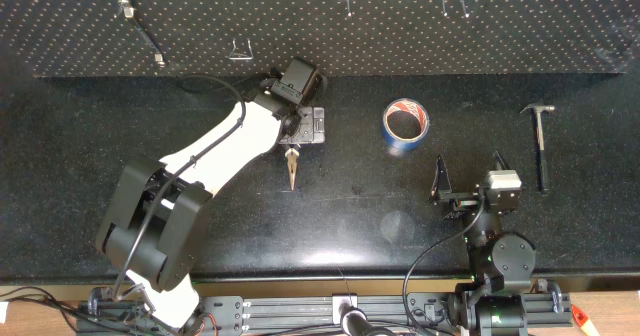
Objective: Place Tools Onto Pegboard
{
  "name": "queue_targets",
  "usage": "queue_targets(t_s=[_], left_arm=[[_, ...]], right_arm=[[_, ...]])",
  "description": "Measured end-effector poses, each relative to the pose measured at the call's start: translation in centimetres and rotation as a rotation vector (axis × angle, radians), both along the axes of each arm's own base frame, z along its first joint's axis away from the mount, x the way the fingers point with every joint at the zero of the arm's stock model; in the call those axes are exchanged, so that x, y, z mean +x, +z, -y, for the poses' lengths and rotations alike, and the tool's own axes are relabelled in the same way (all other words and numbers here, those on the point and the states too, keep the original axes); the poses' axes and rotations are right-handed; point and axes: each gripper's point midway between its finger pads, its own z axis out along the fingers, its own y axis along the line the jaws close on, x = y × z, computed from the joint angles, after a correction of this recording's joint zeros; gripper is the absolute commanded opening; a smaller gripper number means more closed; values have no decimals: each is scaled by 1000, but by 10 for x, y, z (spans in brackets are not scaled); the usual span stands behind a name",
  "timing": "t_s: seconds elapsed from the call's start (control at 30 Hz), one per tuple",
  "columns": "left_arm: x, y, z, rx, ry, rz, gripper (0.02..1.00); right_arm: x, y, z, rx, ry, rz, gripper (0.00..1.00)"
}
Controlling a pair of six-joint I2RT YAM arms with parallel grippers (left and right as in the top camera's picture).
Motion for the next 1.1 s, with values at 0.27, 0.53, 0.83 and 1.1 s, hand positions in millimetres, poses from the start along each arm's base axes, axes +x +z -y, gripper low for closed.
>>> queue_targets(t_s=[0.27,0.53,0.83,1.1], left_arm=[[6,2,4,-16,-4,27,998],[5,2,3,-13,-4,23,998],[2,1,2,-6,-4,10,998],[2,1,2,-6,-8,9,862]], right_arm=[[0,0,0,0,0,0,976],[0,0,0,0,0,0,976],[0,0,0,0,0,0,976],[0,0,0,0,0,0,976]])
